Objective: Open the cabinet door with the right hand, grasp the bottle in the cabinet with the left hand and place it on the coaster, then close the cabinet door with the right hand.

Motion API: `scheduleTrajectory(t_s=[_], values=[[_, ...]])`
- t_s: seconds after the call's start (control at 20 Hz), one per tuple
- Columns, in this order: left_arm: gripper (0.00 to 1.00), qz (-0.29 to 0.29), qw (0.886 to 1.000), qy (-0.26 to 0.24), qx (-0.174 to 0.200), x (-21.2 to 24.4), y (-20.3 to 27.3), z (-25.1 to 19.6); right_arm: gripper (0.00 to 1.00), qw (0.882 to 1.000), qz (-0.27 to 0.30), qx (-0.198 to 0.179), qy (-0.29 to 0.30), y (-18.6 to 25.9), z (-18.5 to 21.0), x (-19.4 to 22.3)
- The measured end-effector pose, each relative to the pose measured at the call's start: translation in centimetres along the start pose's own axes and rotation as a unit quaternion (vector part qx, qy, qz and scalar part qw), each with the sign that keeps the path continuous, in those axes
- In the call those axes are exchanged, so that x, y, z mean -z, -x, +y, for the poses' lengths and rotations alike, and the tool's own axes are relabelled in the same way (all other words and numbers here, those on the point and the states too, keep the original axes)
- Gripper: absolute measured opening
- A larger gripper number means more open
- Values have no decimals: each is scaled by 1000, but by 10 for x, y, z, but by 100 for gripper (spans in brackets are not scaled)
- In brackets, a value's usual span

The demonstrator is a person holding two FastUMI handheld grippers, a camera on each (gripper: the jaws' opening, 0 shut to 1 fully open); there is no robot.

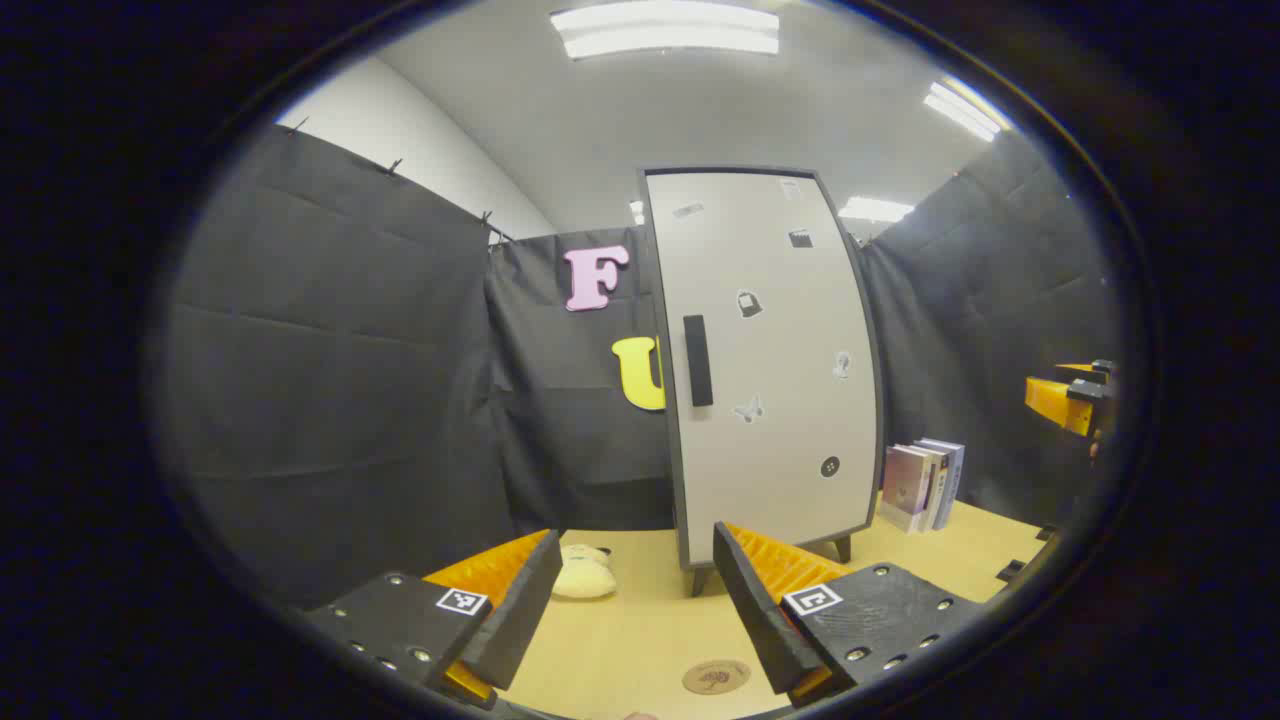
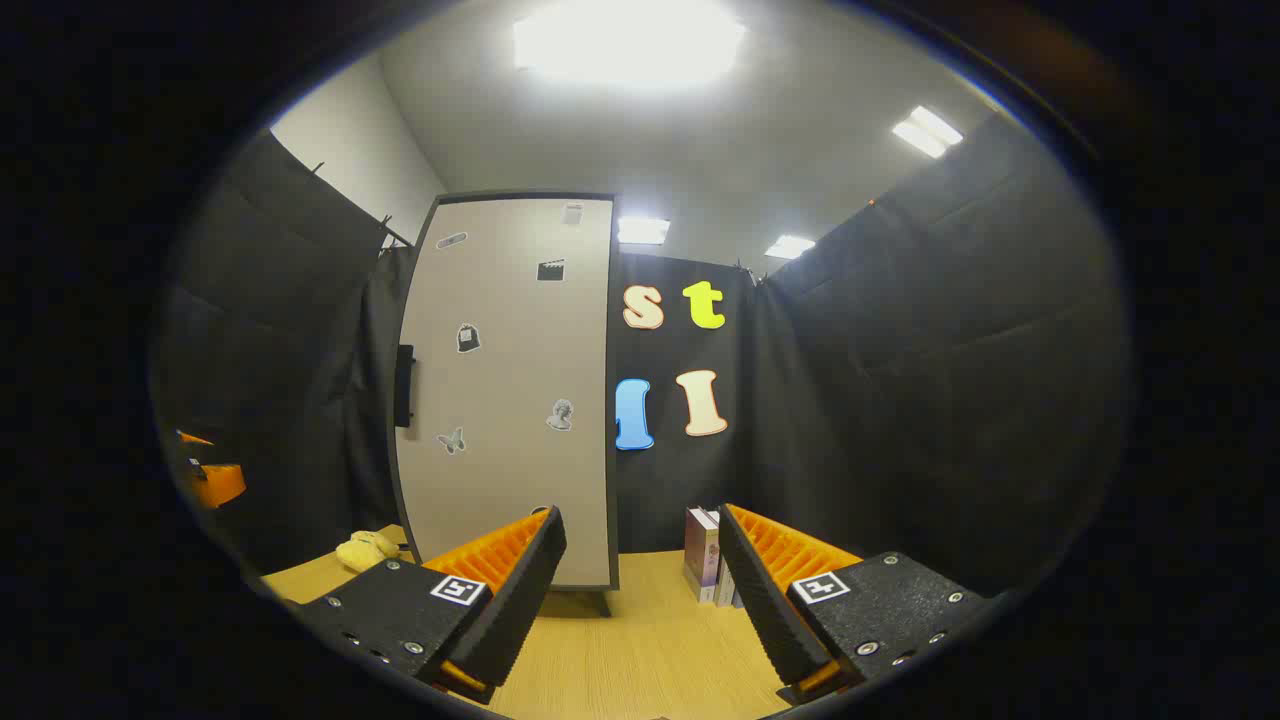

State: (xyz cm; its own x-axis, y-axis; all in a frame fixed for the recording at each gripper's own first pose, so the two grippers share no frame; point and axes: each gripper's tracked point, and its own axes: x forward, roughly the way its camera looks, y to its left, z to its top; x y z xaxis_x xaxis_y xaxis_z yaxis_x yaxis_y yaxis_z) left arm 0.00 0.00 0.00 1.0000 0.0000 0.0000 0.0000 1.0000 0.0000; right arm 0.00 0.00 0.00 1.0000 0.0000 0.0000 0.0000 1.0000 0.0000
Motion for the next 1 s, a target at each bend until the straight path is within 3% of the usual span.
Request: scheduleTrajectory(t_s=[0.05, 1.0], values=[[91, -1, 1000, 1, -1, -1, 0, 0, 95, 1000, 0, 0, 0, -1, 0, 0], [91, -8, 1000, -3, -12, -5, -2, 7, 95, 1000, 0, -8, -6, -4, -1, 1]])
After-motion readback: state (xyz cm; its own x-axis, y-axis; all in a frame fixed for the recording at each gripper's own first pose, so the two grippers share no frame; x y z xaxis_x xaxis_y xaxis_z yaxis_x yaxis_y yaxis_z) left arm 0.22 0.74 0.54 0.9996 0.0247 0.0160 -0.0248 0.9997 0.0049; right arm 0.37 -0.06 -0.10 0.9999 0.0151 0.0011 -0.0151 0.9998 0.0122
